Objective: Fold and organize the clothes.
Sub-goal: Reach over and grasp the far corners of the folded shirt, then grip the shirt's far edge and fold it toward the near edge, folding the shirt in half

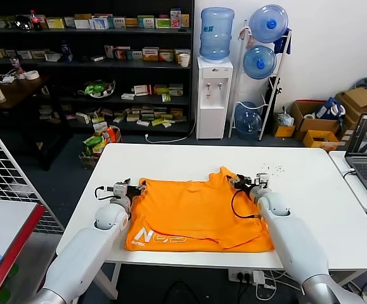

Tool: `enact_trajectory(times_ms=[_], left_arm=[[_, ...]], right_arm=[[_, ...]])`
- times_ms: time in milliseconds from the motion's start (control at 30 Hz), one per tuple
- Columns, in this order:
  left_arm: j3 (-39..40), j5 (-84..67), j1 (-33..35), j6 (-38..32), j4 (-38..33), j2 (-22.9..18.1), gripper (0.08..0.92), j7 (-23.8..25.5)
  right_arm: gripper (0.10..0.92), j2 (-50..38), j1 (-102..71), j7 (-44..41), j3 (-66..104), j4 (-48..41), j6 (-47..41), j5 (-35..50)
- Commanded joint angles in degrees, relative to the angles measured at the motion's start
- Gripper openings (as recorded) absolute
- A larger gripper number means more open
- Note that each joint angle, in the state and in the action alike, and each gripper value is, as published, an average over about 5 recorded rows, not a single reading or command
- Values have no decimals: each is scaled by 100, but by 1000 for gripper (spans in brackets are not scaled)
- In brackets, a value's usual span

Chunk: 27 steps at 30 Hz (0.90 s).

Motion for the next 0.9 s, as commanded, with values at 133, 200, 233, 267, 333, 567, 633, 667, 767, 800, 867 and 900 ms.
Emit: enact_trajectory(times_ms=[133, 200, 233, 267, 333, 567, 633, 667, 767, 800, 867, 900], left_arm=[[-27, -183, 72, 99, -39, 36, 501, 143], [-54, -234, 120, 80, -108, 46, 440, 168], [-64, -260, 145, 60, -155, 50, 414, 176], [-72, -283, 172, 35, -207, 56, 388, 182], [-83, -309, 230, -31, -336, 78, 327, 195], [-192, -330, 455, -254, -878, 215, 133, 224], [-240, -342, 564, -304, -1124, 295, 100, 216], [-260, -355, 624, -318, -1256, 343, 95, 208], [-312, -417, 839, -326, -1706, 504, 91, 160], [-325, -441, 921, -318, -1854, 567, 91, 142], [-359, -483, 1103, -281, -2156, 702, 91, 93], [-384, -506, 1216, -255, -2307, 786, 91, 70]], right_arm=[[325, 125, 113, -19, -58, -109, 59, -197], [273, 111, 75, 34, -60, -1, 74, -144], [238, 101, 55, 58, -61, 53, 81, -110], [212, 85, 27, 87, -64, 130, 86, -67], [161, 38, -40, 160, -72, 326, 90, 42], [126, -235, -439, 551, -69, 1323, 51, 426], [126, -363, -640, 689, -52, 1705, 14, 537], [126, -441, -762, 766, -38, 1913, -14, 591], [126, -696, -1190, 983, 41, 2535, -132, 722], [126, -797, -1373, 1057, 83, 2775, -177, 757], [126, -970, -1723, 1174, 180, 3196, -256, 783], [126, -1065, -1913, 1230, 229, 3415, -297, 791]])
